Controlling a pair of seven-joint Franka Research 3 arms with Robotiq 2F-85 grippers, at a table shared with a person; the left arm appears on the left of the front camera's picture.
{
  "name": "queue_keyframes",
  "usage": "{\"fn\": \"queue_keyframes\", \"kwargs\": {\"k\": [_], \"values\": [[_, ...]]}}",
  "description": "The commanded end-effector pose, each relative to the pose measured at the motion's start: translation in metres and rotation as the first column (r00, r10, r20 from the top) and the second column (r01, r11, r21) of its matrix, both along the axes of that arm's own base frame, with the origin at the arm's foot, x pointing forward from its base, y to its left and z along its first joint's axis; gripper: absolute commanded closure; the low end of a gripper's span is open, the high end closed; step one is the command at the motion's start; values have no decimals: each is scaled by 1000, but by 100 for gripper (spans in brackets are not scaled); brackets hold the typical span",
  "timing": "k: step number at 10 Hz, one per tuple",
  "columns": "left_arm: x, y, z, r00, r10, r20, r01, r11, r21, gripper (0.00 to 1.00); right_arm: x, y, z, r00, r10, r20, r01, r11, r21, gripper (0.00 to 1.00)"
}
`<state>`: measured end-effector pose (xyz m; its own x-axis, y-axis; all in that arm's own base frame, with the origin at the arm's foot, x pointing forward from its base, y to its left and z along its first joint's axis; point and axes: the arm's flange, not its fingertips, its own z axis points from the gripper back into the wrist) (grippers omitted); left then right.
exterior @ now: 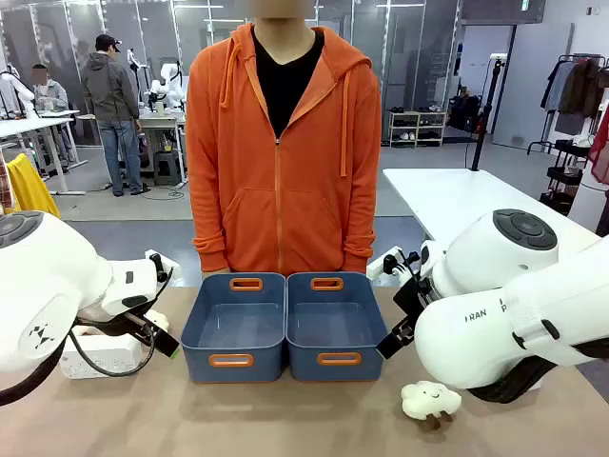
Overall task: Sort the digital clocks into the basket.
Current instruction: Pick up the Digital clock from the table and place it into the empty Plastic storage basket.
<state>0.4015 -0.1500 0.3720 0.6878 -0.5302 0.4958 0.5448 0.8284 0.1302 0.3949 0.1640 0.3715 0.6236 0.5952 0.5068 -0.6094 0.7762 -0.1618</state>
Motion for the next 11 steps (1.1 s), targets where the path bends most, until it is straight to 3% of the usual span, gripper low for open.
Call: {"fn": "queue_keyframes", "kwargs": {"k": [1, 9, 10, 11], "values": [[0, 0, 0, 1000, -1, 0, 1, 1000, 0, 0, 0, 0, 0, 1000, 0, 0, 0, 1000, 0, 0], [0, -1, 0, 1000, -1, 0, 1, 1000, 0, 0, 1, -2, 0, 1000, 4, 3, -4, 1000, -6, 0], [5, 11, 39, 990, -128, 66, 121, 988, 101, 0, 10, -25, 46, 996, 40, 74, -41, 999, 3, 0], [1, 34, 71, 983, -181, 41, 173, 972, 156, 0, 11, -55, 76, 994, 80, 75, -87, 992, 92, 0]]}}
